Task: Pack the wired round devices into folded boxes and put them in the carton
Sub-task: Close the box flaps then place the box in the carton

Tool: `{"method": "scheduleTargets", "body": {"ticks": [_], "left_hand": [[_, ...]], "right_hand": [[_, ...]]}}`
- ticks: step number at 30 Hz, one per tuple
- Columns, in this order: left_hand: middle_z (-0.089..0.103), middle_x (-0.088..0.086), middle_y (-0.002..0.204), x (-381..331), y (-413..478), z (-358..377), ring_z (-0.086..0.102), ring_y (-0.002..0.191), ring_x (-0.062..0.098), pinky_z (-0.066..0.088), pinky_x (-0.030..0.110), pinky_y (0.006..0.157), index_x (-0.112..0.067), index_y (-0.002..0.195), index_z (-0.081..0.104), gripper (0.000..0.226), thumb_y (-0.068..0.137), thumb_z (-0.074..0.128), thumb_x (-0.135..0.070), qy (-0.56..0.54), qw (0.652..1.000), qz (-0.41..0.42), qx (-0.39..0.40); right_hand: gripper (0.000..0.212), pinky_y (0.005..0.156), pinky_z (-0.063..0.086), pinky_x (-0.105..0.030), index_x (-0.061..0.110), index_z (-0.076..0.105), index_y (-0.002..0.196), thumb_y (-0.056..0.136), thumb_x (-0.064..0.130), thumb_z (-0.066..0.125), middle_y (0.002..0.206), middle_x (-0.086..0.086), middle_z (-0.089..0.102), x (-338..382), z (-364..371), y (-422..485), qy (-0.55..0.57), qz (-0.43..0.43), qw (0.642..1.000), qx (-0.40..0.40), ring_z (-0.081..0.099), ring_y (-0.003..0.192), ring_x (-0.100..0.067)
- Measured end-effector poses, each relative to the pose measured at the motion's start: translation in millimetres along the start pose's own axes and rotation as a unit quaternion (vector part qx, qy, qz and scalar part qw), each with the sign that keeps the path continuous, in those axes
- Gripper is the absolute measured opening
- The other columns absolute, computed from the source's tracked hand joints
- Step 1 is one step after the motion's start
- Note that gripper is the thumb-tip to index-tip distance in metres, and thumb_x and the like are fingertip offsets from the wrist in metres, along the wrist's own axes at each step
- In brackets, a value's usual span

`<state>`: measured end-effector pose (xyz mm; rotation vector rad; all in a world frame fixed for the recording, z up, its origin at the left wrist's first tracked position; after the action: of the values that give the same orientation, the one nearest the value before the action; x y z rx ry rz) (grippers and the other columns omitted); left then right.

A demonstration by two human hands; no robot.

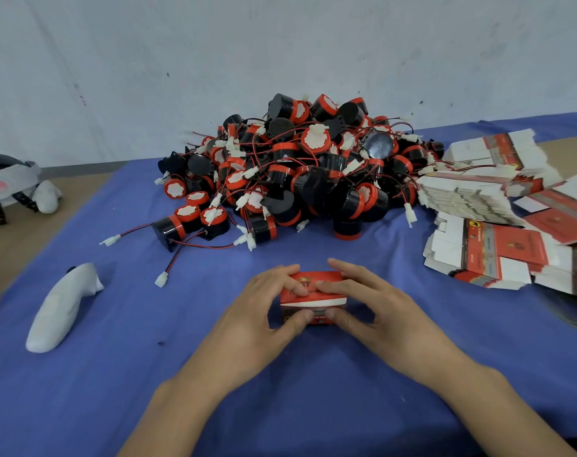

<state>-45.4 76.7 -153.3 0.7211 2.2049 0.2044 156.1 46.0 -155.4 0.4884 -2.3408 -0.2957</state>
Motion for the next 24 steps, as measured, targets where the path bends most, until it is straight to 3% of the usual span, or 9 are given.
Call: {"method": "scheduleTargets", "body": {"ticks": [3,7,11,16,20,24], "left_hand": [[0.042,-0.038,0.14,-1.0,0.9,-0.4,0.032,0.14,-0.008,0.034,0.017,0.101,-0.056,0.105,0.049,0.023,0.084,0.059,-0.057,0.007,1.0,0.006,-0.008],[0.04,-0.039,0.14,1.3,0.5,-0.9,0.04,0.133,-0.008,0.042,0.021,0.099,-0.054,0.109,0.051,0.024,0.086,0.057,-0.058,-0.003,1.0,-0.014,0.009],[0.041,-0.037,0.142,-1.1,0.3,0.2,0.043,0.131,-0.008,0.043,0.019,0.097,-0.055,0.113,0.051,0.027,0.086,0.058,-0.054,-0.008,1.0,-0.004,0.011],[0.042,-0.033,0.142,-2.7,0.7,0.4,0.042,0.135,-0.003,0.046,0.023,0.1,-0.054,0.116,0.053,0.03,0.087,0.058,-0.052,-0.002,1.0,0.017,0.007],[0.045,-0.031,0.141,-2.7,1.2,-0.4,0.043,0.134,-0.001,0.049,0.029,0.1,-0.054,0.114,0.057,0.027,0.087,0.059,-0.053,-0.007,1.0,0.017,0.0],[0.047,-0.029,0.142,-4.6,1.1,-1.6,0.045,0.133,-0.001,0.05,0.03,0.099,-0.06,0.107,0.057,0.022,0.084,0.055,-0.059,-0.002,1.0,0.017,-0.004]], "right_hand": [[0.037,0.088,0.042,-0.008,0.067,0.049,0.126,0.089,0.062,0.047,0.146,0.042,0.036,2.2,-1.9,-0.7,0.051,0.011,0.999,-0.001,0.052,0.12,0.012],[0.025,0.088,0.051,-0.02,0.053,0.058,0.122,0.101,0.041,0.051,0.146,0.039,0.041,-2.8,-3.3,-3.0,0.101,0.026,0.995,0.007,0.061,0.115,0.004],[0.022,0.082,0.053,-0.022,0.052,0.062,0.112,0.093,0.052,0.05,0.141,0.044,0.042,-0.7,-3.4,-3.2,0.114,0.035,0.993,-0.003,0.067,0.101,0.003],[0.029,0.08,0.053,-0.02,0.057,0.063,0.113,0.086,0.06,0.051,0.141,0.044,0.043,-1.9,-6.5,-2.1,0.089,0.019,0.996,-0.015,0.058,0.116,0.01],[0.03,0.085,0.052,-0.021,0.059,0.062,0.109,0.082,0.064,0.052,0.142,0.042,0.044,-1.3,-7.7,-1.6,0.06,0.011,0.998,-0.012,0.056,0.118,0.011],[0.022,0.08,0.047,-0.012,0.053,0.066,0.11,0.088,0.049,0.065,0.14,0.041,0.048,-2.1,-8.0,-1.5,0.044,0.013,0.999,-0.013,0.06,0.113,0.008]]}}
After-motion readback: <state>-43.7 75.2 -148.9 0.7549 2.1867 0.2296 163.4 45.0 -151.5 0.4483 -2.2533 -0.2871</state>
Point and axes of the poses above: each hand's wrist, its own y-axis towards the middle knuckle, its own z-axis out of the palm, x = y × z, the point moved 4 cm from there along y, towards the middle knuckle
